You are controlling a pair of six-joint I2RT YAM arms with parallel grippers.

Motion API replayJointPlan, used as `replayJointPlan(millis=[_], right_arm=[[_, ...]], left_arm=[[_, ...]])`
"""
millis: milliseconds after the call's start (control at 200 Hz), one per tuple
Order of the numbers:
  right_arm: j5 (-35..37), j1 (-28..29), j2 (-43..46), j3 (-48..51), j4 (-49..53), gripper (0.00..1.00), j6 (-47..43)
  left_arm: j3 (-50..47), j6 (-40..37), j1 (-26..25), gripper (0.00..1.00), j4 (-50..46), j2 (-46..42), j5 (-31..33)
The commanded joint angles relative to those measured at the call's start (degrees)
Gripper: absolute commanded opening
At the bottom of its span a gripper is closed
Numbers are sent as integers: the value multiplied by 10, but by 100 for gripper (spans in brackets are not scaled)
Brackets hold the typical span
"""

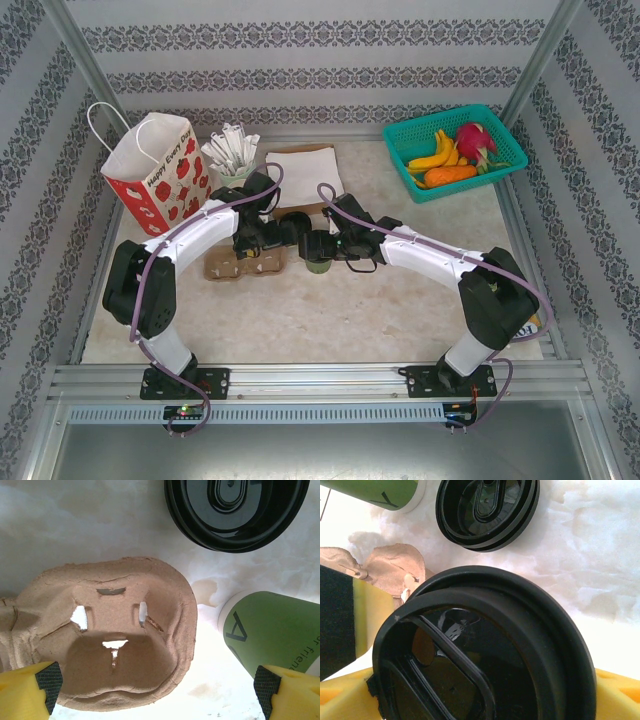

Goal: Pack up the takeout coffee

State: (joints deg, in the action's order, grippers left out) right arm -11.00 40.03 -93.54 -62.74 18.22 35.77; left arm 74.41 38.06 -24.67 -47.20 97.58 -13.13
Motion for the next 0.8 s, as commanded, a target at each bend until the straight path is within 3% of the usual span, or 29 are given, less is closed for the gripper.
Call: replayJointPlan(millis=[0,205,455,794], right_arm=[[18,8,-10,7,3,86,-5],[32,7,-23,45,19,81,-8],[46,-27,45,44,43,79,-7],[32,-130,28,11,34,78,-23]], left_arm=[[8,10,-5,100,-12,5,-6],[7,6,-5,100,5,-6,-21],[-5,2,-4,100,52,-76,-7],[-26,-4,6,100,49,-161,96]])
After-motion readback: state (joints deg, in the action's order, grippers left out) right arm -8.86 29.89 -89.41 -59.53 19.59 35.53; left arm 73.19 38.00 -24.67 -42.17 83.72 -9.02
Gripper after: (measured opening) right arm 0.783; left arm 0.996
